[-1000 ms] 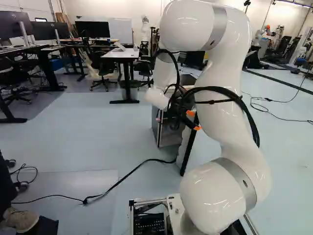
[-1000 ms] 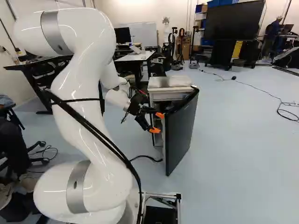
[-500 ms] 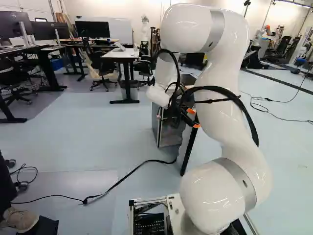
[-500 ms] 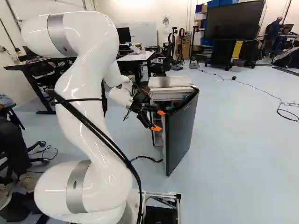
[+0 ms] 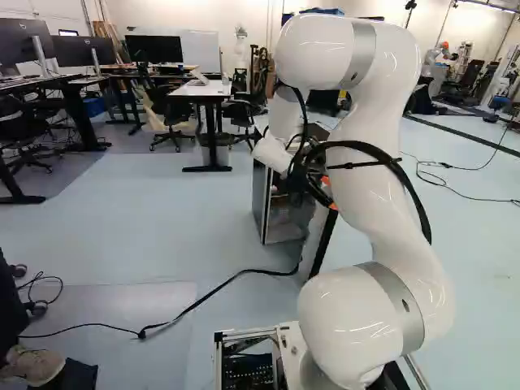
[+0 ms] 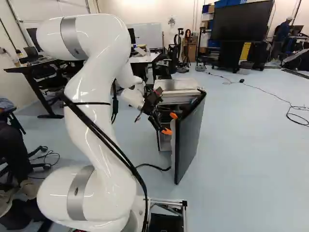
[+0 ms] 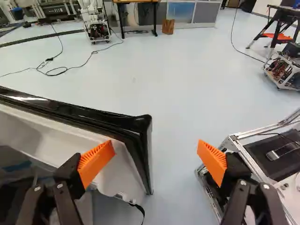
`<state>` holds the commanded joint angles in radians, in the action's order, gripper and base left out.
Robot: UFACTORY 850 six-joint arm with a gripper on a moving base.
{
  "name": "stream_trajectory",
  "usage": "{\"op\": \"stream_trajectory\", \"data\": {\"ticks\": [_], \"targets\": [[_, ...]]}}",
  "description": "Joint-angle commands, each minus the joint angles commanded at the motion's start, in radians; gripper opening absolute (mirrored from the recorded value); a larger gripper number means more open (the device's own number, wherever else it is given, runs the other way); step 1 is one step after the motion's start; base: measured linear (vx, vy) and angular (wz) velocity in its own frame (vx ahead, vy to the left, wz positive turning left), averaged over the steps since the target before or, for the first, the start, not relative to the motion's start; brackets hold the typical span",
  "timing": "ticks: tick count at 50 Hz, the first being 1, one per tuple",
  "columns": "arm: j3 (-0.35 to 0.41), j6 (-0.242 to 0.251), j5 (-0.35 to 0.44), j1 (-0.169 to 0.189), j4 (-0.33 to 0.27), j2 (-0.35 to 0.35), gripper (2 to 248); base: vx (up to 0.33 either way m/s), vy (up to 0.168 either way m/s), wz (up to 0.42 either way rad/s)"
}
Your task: Open the fridge door
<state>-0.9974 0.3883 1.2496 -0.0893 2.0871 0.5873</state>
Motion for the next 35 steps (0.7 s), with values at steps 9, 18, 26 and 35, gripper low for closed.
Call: {"op": "stream_trajectory", "data": {"ticks": [9,18,26,35], "targets": [[-0.021,0.000,0.014,0.037,0.000,0.010,247,0.000,0.000,0.000],[-0.044,0.000,0.027,0.074,0.000,0.021,247,0.000,0.000,0.000],[-0.066,0.000,0.040,0.106,0.000,0.031,247,0.000,0.000,0.000],[-0.093,0.000,0.053,0.144,0.000,0.043,247,0.000,0.000,0.000]]}}
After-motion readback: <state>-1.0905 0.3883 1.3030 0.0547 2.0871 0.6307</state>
